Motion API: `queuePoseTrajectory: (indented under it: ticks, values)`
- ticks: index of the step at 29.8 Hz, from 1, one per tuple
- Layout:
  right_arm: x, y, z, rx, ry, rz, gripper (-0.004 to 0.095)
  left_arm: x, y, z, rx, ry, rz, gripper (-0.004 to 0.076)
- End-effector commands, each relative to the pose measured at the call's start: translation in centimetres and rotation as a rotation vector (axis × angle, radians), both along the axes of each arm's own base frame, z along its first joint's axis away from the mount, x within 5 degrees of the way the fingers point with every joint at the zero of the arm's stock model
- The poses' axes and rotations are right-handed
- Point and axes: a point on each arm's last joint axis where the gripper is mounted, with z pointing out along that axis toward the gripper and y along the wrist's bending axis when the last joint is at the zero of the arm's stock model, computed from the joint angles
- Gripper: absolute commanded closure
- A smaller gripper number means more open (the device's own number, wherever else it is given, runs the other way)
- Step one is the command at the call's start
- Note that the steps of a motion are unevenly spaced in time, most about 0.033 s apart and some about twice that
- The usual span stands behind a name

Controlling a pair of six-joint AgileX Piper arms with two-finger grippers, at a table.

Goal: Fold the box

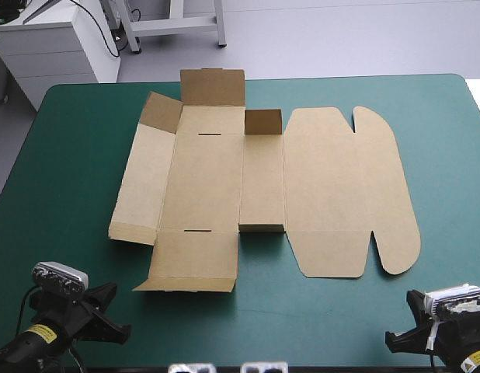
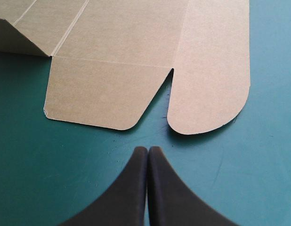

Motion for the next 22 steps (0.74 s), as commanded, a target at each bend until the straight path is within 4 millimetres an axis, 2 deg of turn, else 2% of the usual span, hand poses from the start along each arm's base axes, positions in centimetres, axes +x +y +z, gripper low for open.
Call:
queuePoseTrajectory:
  ticks: [1, 5, 10, 17, 22]
  values:
    - [0.4, 0.0, 1.1, 0.005, -0.069, -0.001, 0.0928, 0.1, -0.2, 2.9, -0.049, -0.1, 0.009, 0.0732]
    - [0.4, 0.0, 1.1, 0.005, -0.069, -0.001, 0.0928, 0.6, -0.2, 6.2, -0.079, -0.134, 0.022, 0.0732]
    - [0.4, 0.0, 1.1, 0.005, -0.069, -0.001, 0.0928, 2.4, -0.4, 9.9, -0.073, -0.108, 0.004, 0.0732]
    - [0.4, 0.0, 1.1, 0.005, -0.069, -0.001, 0.0928, 7.8, -0.8, 12.8, -0.069, -0.037, 0.006, 0.0732]
    - [0.4, 0.0, 1.1, 0.005, -0.069, -0.001, 0.0928, 12.5, -1.1, 12.8, -0.075, 0.048, 0.02, 0.0732]
